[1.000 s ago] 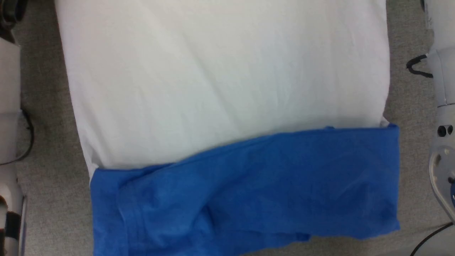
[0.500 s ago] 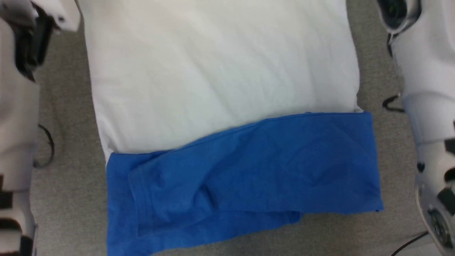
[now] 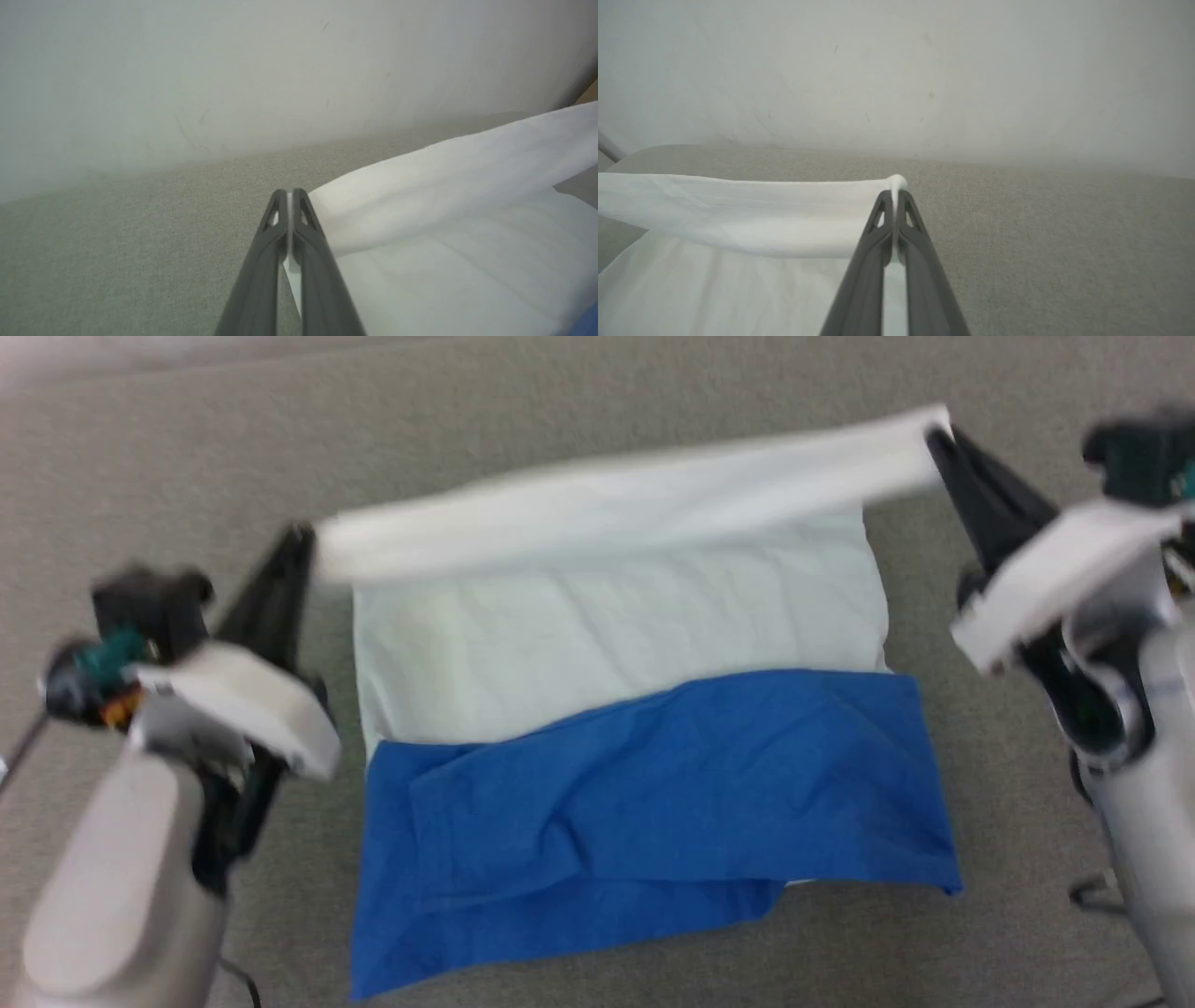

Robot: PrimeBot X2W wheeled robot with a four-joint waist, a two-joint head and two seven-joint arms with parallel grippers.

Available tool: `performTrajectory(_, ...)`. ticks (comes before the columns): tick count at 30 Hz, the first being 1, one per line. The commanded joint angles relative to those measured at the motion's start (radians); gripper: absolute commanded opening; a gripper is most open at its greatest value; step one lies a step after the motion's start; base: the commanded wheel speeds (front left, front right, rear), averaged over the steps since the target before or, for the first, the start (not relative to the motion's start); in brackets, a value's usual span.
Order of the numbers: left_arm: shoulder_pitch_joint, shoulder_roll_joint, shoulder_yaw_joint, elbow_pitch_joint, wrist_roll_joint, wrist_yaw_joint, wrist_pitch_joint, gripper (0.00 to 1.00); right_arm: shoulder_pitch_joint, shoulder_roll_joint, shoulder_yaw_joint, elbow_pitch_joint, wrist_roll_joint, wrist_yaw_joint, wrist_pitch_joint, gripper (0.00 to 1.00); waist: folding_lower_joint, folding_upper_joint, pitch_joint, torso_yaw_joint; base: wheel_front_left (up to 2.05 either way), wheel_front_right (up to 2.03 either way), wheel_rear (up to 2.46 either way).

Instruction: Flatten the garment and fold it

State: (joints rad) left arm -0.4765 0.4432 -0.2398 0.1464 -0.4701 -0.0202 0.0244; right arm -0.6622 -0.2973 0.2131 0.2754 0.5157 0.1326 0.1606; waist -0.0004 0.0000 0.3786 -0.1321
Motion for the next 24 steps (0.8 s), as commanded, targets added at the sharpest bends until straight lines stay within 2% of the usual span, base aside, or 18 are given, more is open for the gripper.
performTrajectory(1, 0.075, -0.003, -0.002, -0.039, -0.017, 0.008, 0.002, 0.0, 0.086, -0.015, -0.03, -0.055, 0.002, -0.002, 0.019, 0.0, 0.0004, 0.0, -0.124, 0.058, 0.0, 0.0, 0.0)
performTrajectory(4, 0.19, -0.008, -0.007, -0.103, -0.046, 0.015, 0.009, 0.0, 0.234, -0.017, -0.103, -0.153, -0.016, -0.002, 0.056, 0.0, 0.0004, 0.0, -0.155, 0.074, 0.0, 0.0, 0.0)
performTrajectory(9, 0.348, -0.024, 0.003, -0.173, -0.097, 0.044, 0.015, 0.0, 0.456, 0.02, -0.206, -0.308, -0.05, -0.002, 0.142, 0.0, 0.0004, 0.0, -0.185, 0.087, 0.0, 0.0, 0.0)
performTrajectory(15, 0.469, -0.035, 0.008, -0.197, -0.141, 0.057, 0.017, 0.0, 0.625, 0.061, -0.276, -0.424, -0.093, -0.002, 0.241, 0.0, 0.0004, 0.0, -0.197, 0.088, 0.0, 0.0, 0.0)
performTrajectory(20, 0.541, -0.053, -0.018, -0.179, -0.174, 0.045, 0.029, 0.0, 0.735, 0.107, -0.324, -0.46, -0.142, -0.002, 0.324, 0.0, 0.0004, 0.0, -0.197, 0.088, 0.0, 0.0, 0.0)
performTrajectory(24, 0.559, -0.067, -0.051, -0.122, -0.18, 0.026, 0.036, 0.0, 0.78, 0.144, -0.328, -0.427, -0.174, -0.002, 0.354, 0.0, 0.0004, 0.0, -0.198, 0.09, 0.0, 0.0, 0.0)
